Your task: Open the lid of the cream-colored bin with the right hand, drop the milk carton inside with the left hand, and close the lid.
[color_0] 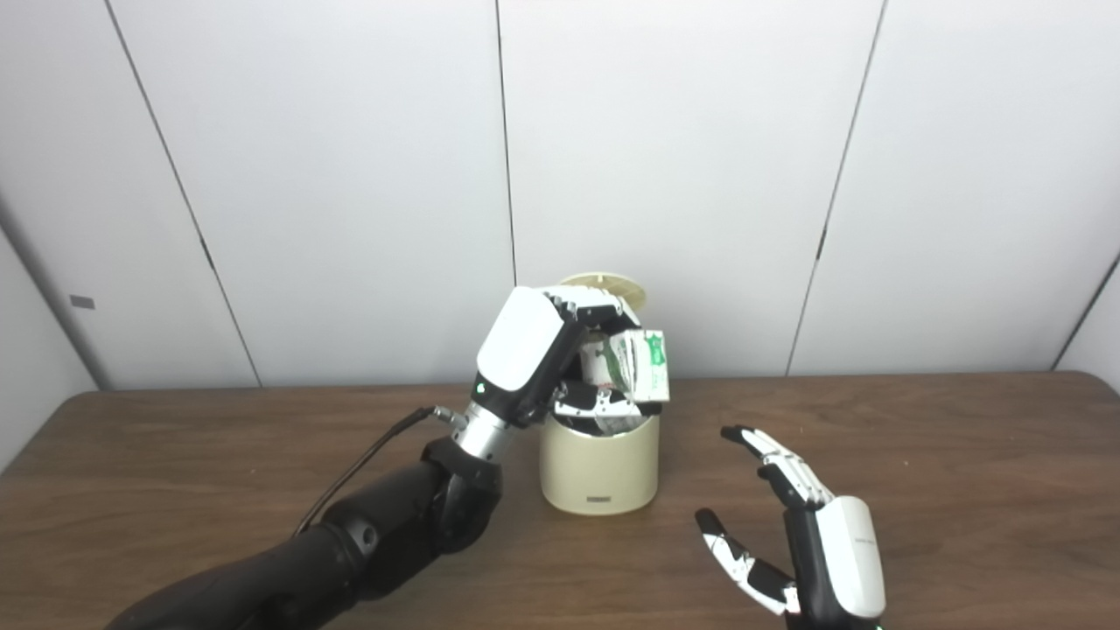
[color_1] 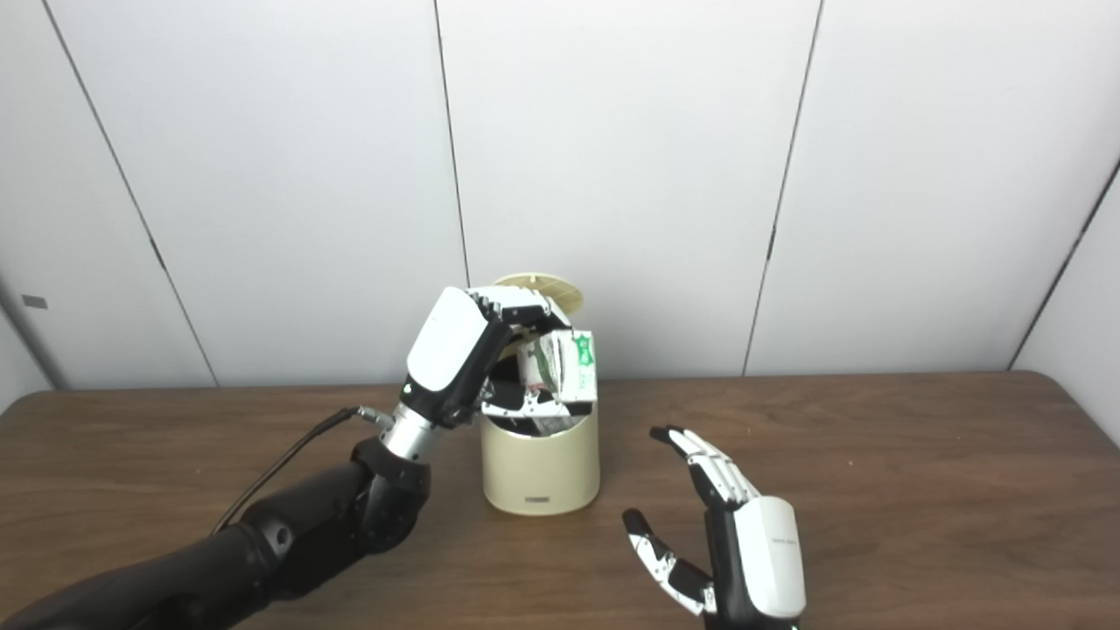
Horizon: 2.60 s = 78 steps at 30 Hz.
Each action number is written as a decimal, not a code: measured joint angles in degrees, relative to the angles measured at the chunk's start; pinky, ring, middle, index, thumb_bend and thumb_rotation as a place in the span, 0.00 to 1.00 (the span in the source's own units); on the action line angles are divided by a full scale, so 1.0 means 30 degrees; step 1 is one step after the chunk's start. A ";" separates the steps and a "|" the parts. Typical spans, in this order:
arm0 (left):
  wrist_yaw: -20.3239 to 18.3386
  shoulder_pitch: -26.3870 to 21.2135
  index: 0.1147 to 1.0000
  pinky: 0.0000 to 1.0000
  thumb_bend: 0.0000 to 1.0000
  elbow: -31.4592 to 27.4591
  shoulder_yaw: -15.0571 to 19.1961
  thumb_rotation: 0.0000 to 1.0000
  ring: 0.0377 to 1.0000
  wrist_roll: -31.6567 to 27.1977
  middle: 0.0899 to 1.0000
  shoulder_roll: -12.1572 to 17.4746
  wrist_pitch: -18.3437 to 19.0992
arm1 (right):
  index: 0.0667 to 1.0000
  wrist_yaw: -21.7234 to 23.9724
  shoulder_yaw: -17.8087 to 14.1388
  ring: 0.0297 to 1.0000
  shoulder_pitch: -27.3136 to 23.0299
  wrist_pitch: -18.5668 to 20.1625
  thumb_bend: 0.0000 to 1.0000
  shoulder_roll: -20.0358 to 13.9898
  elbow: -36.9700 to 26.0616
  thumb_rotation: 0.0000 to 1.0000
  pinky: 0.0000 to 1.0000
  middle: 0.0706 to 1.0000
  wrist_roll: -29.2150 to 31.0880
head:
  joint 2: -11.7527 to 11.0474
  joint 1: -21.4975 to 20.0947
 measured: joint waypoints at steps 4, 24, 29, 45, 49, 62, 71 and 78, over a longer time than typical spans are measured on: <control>-0.0857 0.0374 0.43 0.48 0.52 -0.0138 0.0728 0.06 0.54 -0.0021 0.54 0.0012 0.0000 | 0.77 0.0001 0.0000 0.79 0.0000 0.0001 0.18 0.0000 0.0000 0.22 0.63 0.80 0.0000 | 0.0029 0.0000; -0.2138 0.0990 0.56 0.50 0.98 -0.0335 0.1984 0.18 0.59 0.0054 0.58 0.0007 -0.0005 | 0.77 0.0049 0.0046 0.78 0.0009 0.0139 0.18 -0.0006 -0.0027 0.23 0.63 0.80 -0.0017 | 0.0117 0.0030; -0.2322 0.1087 0.57 0.50 0.97 -0.0400 0.2173 0.18 0.59 0.0069 0.59 -0.0006 -0.0008 | 0.77 0.0049 0.0059 0.79 0.0004 0.0140 0.18 -0.0009 -0.0025 0.23 0.63 0.80 -0.0018 | 0.0088 0.0059; -0.1926 0.1918 0.57 0.49 0.84 -0.2869 0.2240 0.43 0.56 0.0127 0.57 0.1066 0.0011 | 0.77 0.0052 0.0140 0.79 -0.0205 0.0103 0.18 -0.0006 0.0222 0.20 0.63 0.80 0.0150 | -0.0117 0.0644; -0.1546 0.3434 0.57 0.52 0.68 -0.5185 0.3199 0.52 0.57 -0.0071 0.57 0.1957 0.0031 | 0.77 0.0035 0.0147 0.78 -0.0507 0.0036 0.19 -0.0022 0.0643 0.24 0.64 0.80 0.0508 | -0.0234 0.0850; -0.5732 1.0925 0.75 0.57 0.57 -1.3606 1.0298 0.45 0.63 -0.4966 0.68 0.2836 0.0017 | 0.83 0.0953 -0.0172 0.84 -0.1749 0.0770 0.31 0.0009 0.1287 0.75 0.74 0.85 0.2081 | -0.0615 0.1114; -1.2987 1.5096 0.94 0.82 0.70 -1.4000 1.3834 0.80 0.84 -0.9231 0.88 0.0752 0.0419 | 0.90 0.5664 -0.0071 0.94 -0.5441 0.3679 0.70 -0.0836 -0.2936 0.98 0.81 0.90 0.0620 | -0.0732 0.1201; -1.5783 1.6577 1.00 0.92 0.57 -1.4433 1.5771 0.86 0.94 -0.9483 0.97 -0.0443 0.3497 | 0.85 1.2479 0.0506 0.94 -0.8497 0.7190 0.70 -0.2202 -0.6377 0.98 0.91 0.86 -0.1257 | -0.0791 0.1084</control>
